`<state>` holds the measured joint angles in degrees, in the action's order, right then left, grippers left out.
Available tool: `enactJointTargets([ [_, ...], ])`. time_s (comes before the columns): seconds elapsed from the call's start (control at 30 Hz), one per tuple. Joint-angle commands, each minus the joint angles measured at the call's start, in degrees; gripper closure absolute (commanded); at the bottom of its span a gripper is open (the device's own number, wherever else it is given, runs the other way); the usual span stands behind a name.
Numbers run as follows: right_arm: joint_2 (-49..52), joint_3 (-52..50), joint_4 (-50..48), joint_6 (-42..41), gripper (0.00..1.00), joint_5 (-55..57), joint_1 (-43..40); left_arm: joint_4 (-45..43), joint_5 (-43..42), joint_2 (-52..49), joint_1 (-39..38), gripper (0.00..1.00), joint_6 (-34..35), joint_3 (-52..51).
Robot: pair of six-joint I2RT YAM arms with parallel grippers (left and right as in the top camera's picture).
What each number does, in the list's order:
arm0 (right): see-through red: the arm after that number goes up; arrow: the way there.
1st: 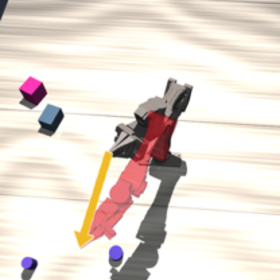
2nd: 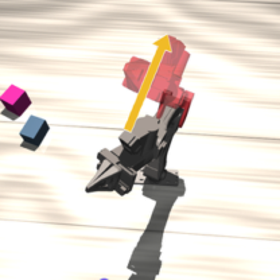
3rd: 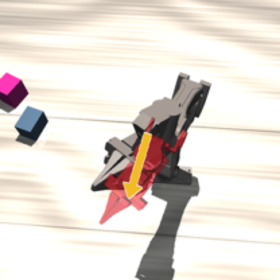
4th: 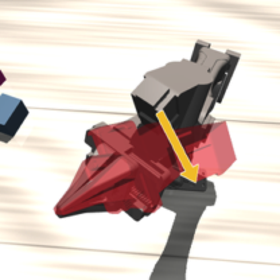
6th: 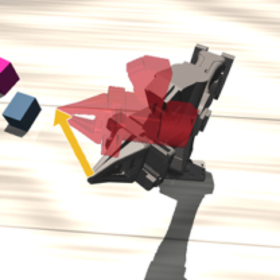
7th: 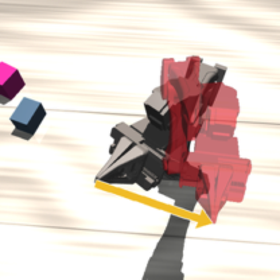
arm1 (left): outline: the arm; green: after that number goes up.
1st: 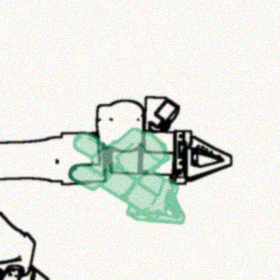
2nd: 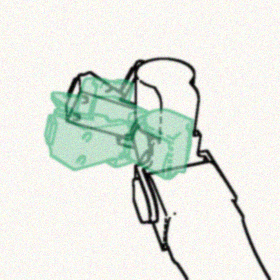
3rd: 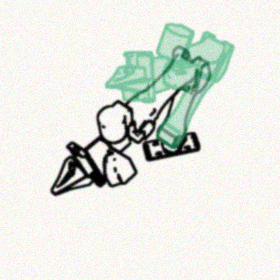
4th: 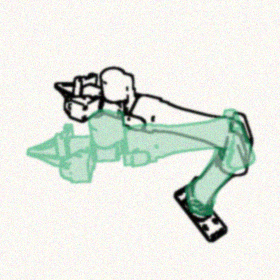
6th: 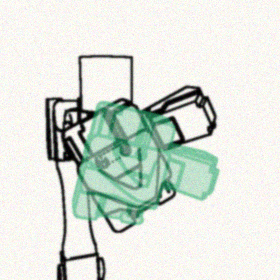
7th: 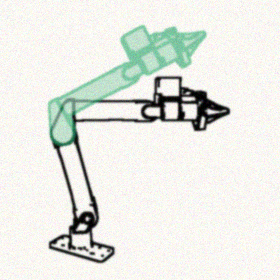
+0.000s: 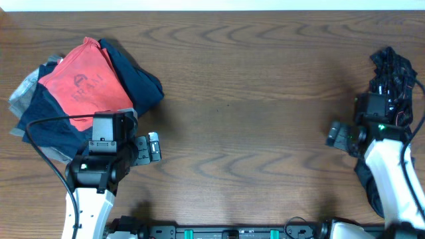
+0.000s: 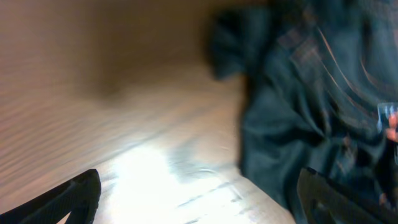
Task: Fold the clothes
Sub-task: 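Reach the right gripper to the crumpled black garment and grasp it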
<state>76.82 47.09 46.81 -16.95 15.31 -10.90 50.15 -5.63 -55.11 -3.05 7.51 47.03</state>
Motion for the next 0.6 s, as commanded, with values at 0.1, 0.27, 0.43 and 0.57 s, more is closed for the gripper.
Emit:
enactJointTargets([
  [0.1, 10.16, -1.88, -2.56, -7.45, 0.06, 3.78, -9.09, 0.17, 0.02, -0.28, 0.13, 0.02, 0.31, 1.09],
  [0.27, 15.39, -2.01, -3.74, -7.50, 0.27, 6.86, -13.77, 0.15, 0.02, -0.28, 0.13, 0.02, 0.31, 1.09],
  [0.43, 18.40, -3.15, -6.16, -7.91, 0.50, 7.96, -17.97, 0.11, 0.04, -0.28, 0.13, 0.02, 0.31, 1.09],
  [0.57, 18.75, -4.28, -6.95, -7.87, 0.89, 3.37, -20.04, 0.11, 0.02, -0.28, 0.13, 0.02, 0.31, 1.09],
])
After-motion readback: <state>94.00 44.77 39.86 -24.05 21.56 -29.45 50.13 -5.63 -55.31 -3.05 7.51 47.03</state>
